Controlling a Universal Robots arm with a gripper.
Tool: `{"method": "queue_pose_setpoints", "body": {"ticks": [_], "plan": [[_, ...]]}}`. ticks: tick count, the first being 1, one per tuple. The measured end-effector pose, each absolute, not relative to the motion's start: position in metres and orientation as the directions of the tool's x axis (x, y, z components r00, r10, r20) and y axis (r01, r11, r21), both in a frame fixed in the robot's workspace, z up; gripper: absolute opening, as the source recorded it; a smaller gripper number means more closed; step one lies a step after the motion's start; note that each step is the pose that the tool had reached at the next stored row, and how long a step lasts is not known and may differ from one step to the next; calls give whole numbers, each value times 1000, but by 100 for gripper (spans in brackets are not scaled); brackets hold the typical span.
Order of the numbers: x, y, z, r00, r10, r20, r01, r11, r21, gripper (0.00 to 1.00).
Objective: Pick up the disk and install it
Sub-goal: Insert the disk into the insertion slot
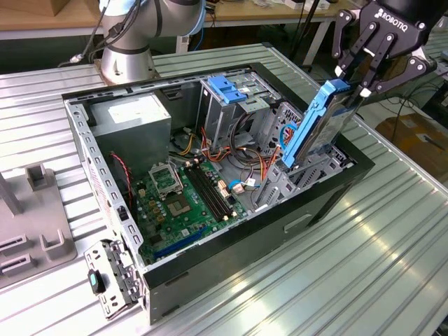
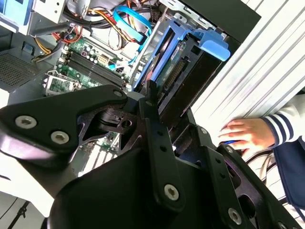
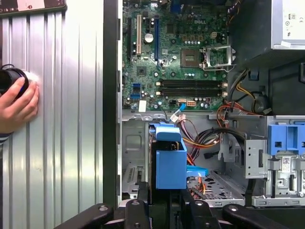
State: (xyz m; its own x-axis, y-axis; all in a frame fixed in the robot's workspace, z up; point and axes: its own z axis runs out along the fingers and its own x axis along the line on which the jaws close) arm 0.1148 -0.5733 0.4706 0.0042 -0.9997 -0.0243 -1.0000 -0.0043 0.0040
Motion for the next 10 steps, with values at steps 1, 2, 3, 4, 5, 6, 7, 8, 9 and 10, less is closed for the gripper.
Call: {"method": "queue_pose_setpoints", "body": {"ticks": [1,2,3,4,5,6,7,8,9,10], "plan": [[114,-573,469,4,-1000,-24,-1000,-4,4,35],[113,-573,467,4,-1000,-24,-1000,-5,4,35],[113,-573,467,5,-1000,-24,-1000,-5,4,35],[113,-573,466,7,-1000,-24,-1000,-7,4,35],[113,-573,466,9,-1000,-24,-1000,-9,4,35],[113,-573,465,11,-1000,-24,-1000,-11,4,35],[112,-572,465,12,-1000,-24,-1000,-13,4,35],[112,-572,464,13,-1000,-24,-1000,-13,4,35],[112,-572,464,13,-1000,-24,-1000,-13,4,35],[112,-572,463,13,-1000,-24,-1000,-13,4,35]]}}
